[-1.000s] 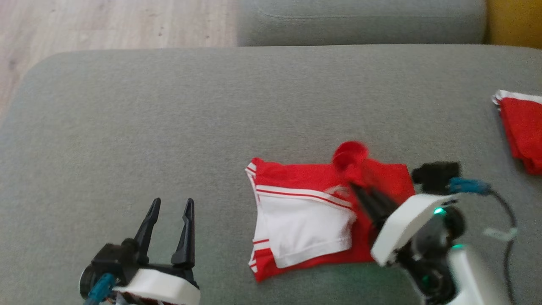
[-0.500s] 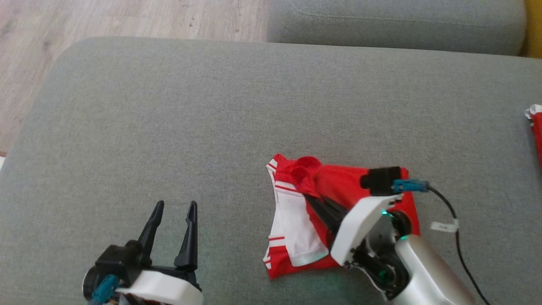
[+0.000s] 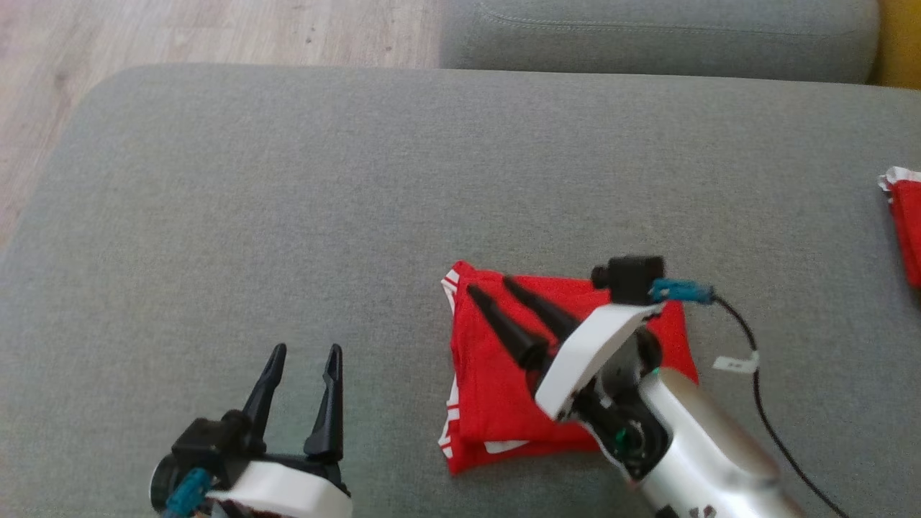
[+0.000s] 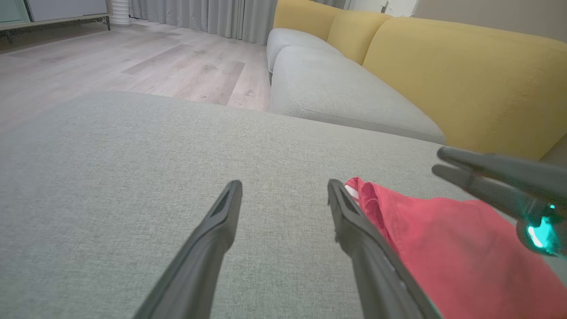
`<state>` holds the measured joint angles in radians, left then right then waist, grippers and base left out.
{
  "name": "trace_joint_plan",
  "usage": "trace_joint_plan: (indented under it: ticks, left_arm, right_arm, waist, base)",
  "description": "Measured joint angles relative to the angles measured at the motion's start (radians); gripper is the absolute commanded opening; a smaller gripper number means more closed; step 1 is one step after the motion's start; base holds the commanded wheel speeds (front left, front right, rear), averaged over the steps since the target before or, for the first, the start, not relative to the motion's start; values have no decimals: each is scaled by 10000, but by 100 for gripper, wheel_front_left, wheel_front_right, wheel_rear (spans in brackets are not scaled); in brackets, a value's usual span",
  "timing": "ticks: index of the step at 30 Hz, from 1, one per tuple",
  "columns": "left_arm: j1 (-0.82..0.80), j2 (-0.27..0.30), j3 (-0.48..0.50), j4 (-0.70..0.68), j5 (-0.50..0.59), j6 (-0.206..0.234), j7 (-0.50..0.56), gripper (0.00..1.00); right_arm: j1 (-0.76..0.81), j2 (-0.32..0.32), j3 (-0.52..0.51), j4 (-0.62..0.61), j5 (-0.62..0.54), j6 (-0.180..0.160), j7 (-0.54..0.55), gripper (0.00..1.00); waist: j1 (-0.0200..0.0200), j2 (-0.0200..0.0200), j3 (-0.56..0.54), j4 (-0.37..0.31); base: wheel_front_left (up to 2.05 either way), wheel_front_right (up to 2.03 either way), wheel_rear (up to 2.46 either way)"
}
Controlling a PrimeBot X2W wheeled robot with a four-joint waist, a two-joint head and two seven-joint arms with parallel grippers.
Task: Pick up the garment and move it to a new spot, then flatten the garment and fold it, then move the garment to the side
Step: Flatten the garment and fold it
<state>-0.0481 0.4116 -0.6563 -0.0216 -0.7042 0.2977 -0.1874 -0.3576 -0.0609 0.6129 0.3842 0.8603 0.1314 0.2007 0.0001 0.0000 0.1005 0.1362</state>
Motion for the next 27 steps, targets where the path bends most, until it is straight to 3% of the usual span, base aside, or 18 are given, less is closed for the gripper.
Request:
trace_joint_plan:
  ticks: [3, 8, 13, 19, 27]
  left_arm:
    - [-6, -84, -54, 59, 0, -2, -4, 100]
    - [-92, -167, -205, 167, 4, -84, -92, 100]
    - [-138, -334, -213, 297, 13, -86, -194, 100]
    - [-151, -430, -196, 546, 163, -67, -355, 100]
    - [212, -474, 52, 897, 174, 15, -529, 100]
  right_arm:
    - [-266, 2, -378, 102, -656, 0, -506, 100]
    - [-455, 0, -1783, 244, -3469, 0, -1248, 100]
    - [136, 0, -3473, -464, -5593, 0, -1599, 100]
    - [2013, 25, -4813, -1574, -6539, 0, -1847, 100]
    - [3798, 121, -5547, -2752, -6621, 0, -2138, 100]
  waist:
    - [0, 0, -38, -115]
    - [0, 0, -102, -306]
    - [0, 0, -290, -450]
    - [-1, 0, -649, -614]
    - [-2, 0, -1096, -809]
  base:
    - [0, 0, 0]
    - [0, 0, 0]
    - [0, 0, 0]
    - [0, 0, 0]
    - [0, 0, 0]
